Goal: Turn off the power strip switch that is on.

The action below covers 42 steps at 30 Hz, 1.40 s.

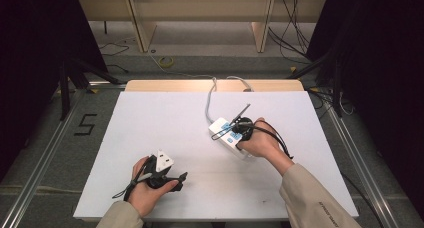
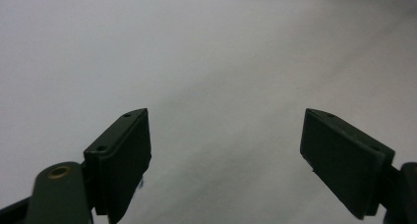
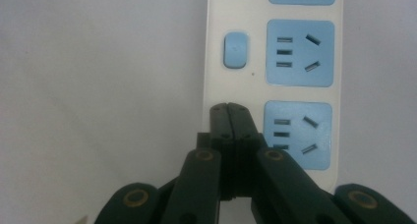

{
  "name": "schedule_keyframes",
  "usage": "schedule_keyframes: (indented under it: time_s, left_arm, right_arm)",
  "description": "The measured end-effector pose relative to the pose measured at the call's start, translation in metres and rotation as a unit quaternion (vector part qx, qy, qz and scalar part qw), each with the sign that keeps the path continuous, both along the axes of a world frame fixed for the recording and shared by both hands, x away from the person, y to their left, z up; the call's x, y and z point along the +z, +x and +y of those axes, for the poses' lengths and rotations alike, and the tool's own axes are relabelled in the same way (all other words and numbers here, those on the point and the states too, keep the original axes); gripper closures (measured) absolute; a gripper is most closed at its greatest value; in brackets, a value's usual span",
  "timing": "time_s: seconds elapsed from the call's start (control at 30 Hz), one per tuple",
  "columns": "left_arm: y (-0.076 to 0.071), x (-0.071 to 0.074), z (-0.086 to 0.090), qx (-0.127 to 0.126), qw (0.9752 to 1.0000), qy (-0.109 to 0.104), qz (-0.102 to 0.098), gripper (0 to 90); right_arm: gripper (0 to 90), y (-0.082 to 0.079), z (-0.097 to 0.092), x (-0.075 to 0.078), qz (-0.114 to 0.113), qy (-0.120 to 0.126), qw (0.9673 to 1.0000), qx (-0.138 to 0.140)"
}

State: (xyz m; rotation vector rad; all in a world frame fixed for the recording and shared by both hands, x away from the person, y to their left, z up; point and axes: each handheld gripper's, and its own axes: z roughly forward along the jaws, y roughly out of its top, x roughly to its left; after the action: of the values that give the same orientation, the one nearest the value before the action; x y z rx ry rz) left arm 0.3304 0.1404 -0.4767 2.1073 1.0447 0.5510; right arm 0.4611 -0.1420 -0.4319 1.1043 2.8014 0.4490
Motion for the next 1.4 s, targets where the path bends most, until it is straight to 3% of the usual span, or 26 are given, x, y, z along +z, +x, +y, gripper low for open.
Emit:
schedule_keyframes:
  time_s: [0.23,0.3,0.43,0.9,1.4]
  left_arm:
    - [0.000,0.000,0.001,0.000,1.0000,0.001,0.001,19.2]
    - [0.000,0.000,0.001,0.001,1.0000,-0.001,0.001,19.2]
    - [0.000,-0.001,0.001,0.002,1.0000,-0.002,0.001,19.2]
    - [0.000,-0.001,0.001,0.003,1.0000,-0.003,0.001,19.1]
    - [0.000,-0.002,0.001,0.003,1.0000,0.000,0.003,19.2]
  right_arm:
    - [90.0,-0.001,-0.005,0.000,-0.002,0.023,0.9997,-0.006]
    - [90.0,-0.001,-0.007,0.003,-0.013,0.040,0.9991,-0.010]
    - [90.0,-0.001,-0.008,0.006,-0.031,0.051,0.9982,-0.007]
    - [88.2,-0.013,-0.017,0.009,-0.053,0.061,0.9967,0.006]
    - [77.7,-0.036,-0.043,0.009,-0.075,0.101,0.9920,0.011]
